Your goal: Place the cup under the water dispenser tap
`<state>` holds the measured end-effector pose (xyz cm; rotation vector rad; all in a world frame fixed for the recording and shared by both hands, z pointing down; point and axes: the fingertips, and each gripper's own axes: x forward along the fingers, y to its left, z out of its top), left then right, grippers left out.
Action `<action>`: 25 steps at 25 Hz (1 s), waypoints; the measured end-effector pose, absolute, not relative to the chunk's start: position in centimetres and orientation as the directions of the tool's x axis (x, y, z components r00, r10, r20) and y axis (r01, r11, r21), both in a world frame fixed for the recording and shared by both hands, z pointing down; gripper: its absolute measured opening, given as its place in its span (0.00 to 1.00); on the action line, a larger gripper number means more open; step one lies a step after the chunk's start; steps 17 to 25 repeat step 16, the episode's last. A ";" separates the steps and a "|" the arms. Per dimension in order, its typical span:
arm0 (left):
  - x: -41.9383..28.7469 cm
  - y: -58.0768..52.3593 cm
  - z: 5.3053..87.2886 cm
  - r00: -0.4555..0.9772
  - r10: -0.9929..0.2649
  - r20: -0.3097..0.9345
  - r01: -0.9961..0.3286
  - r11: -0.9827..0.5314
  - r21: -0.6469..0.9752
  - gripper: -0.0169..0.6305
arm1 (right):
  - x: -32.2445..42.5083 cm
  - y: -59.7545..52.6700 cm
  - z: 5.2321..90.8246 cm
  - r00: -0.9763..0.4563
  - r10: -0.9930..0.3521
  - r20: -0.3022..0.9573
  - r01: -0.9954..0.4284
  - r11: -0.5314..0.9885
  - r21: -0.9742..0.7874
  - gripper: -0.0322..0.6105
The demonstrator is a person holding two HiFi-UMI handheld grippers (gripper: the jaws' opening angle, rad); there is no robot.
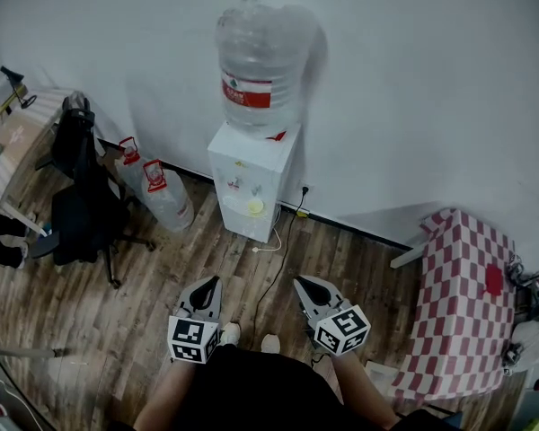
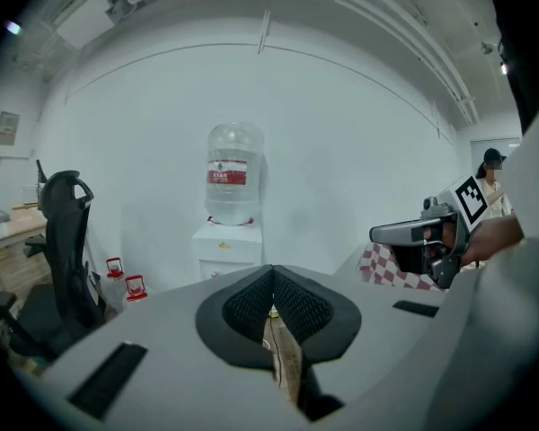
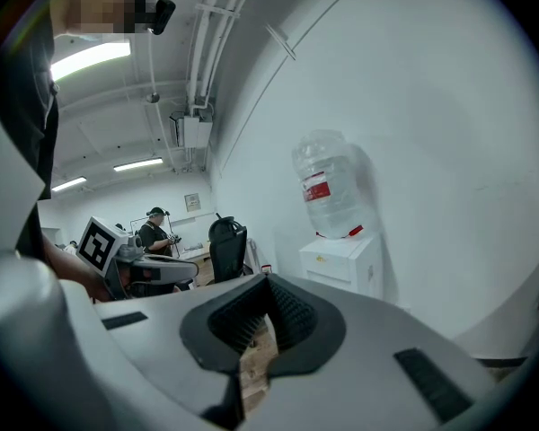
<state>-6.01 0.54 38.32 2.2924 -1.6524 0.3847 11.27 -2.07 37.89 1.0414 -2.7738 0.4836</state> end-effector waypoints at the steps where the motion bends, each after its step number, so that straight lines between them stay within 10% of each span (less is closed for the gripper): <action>1: -5.9 0.5 38.3 0.304 -0.876 0.376 -0.952 -0.297 0.077 0.05 | 11.3 -2.1 37.9 -0.750 -0.615 0.241 -0.661 0.711 -0.242 0.07; 25: -5.3 -0.5 39.2 0.349 -0.861 0.369 -0.936 -0.336 0.100 0.05 | 11.3 -3.0 38.6 -0.741 -0.625 0.247 -0.671 0.704 -0.233 0.07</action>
